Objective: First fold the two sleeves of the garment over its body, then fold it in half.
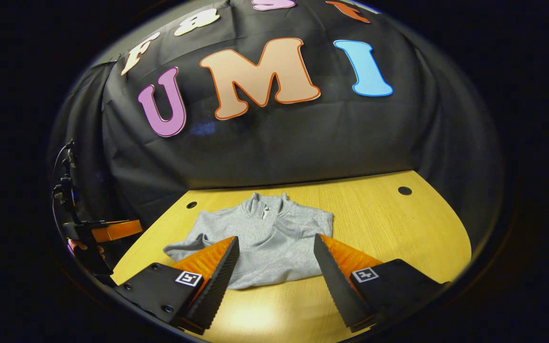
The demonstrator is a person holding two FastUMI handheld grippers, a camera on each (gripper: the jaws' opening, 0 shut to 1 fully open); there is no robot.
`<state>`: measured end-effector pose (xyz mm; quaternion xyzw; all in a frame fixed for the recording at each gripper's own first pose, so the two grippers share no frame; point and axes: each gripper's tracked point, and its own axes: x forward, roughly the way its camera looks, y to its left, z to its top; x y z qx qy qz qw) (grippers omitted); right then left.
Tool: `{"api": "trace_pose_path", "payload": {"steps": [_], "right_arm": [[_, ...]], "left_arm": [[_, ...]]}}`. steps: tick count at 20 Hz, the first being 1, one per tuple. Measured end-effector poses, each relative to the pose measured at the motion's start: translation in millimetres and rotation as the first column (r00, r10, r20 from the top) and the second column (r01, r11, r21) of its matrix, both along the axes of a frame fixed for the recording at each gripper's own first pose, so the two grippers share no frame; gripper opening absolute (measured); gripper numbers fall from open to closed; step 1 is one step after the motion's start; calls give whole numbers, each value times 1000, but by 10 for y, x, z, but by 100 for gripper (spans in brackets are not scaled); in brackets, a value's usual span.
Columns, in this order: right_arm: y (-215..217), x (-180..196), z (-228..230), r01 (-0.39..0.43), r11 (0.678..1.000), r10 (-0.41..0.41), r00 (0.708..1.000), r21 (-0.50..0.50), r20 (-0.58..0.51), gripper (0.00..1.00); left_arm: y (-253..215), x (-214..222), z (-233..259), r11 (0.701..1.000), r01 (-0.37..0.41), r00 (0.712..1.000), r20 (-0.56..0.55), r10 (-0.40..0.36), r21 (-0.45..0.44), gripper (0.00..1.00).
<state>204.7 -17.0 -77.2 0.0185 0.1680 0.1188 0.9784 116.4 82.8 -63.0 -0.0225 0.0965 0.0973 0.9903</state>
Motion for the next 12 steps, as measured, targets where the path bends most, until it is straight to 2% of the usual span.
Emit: {"api": "trace_pose_path", "payload": {"steps": [3,5,6,7,8,10,11,12], "right_arm": [[99,-307,-31,-14,1000,14,1000,7,-11,98],[140,-525,-91,-15,999,16,999,41,-43,94],[144,-619,-110,-5,998,8,998,58,-57,98],[112,-684,-132,12,998,-8,998,69,-67,94],[65,-757,-149,27,998,-22,997,61,-74,98],[-37,-868,-96,64,997,-61,996,42,-58,98],[-55,-913,-71,76,996,-74,996,38,-50,98],[-91,-953,-50,95,995,-93,995,37,-48,93]], "left_arm": [[-19,-269,37,1000,-3,1000,9,3,-10,94],[-25,-439,-16,1000,2,1000,-12,-2,-3,93],[-26,-501,-49,1000,4,1000,-23,-4,1,94],[-49,-555,-68,1000,9,1000,-30,-9,-5,94],[-99,-618,-89,1000,19,999,-33,-20,-20,94],[-150,-682,-121,998,30,999,-34,-31,-46,94],[-161,-705,-142,998,31,999,-43,-34,-53,94],[-139,-724,-177,998,25,998,-53,-28,-55,94]]}}
